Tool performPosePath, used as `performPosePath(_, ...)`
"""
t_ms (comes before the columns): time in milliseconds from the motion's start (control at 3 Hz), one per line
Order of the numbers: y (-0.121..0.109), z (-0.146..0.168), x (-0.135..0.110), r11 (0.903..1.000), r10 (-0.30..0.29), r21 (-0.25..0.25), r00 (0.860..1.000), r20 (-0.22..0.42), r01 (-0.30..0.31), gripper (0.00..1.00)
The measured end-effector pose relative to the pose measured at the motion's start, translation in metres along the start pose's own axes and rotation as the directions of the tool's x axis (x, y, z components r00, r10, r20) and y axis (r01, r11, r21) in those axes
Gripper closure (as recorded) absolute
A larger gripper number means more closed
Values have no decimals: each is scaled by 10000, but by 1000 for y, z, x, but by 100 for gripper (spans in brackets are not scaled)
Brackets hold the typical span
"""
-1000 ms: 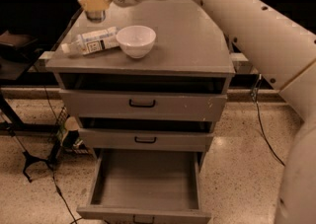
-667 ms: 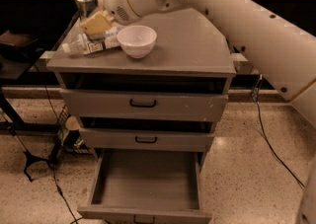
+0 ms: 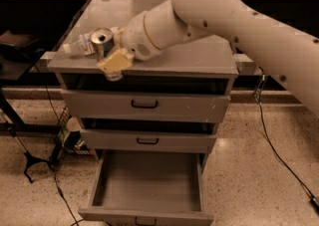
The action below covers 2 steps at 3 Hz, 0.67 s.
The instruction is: Place redbull can into bottom drawer
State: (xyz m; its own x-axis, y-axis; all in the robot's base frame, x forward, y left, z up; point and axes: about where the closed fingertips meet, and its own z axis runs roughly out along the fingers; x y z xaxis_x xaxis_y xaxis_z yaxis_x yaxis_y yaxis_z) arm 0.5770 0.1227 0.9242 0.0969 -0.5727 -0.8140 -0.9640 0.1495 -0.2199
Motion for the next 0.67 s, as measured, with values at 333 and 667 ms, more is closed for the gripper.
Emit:
performPosePath(333,32,-9,38,9988,489,-35,9980,-390,-490,100)
performPosePath(667,62,-14,85,9907,1358,22,9881,-725,-1360,100)
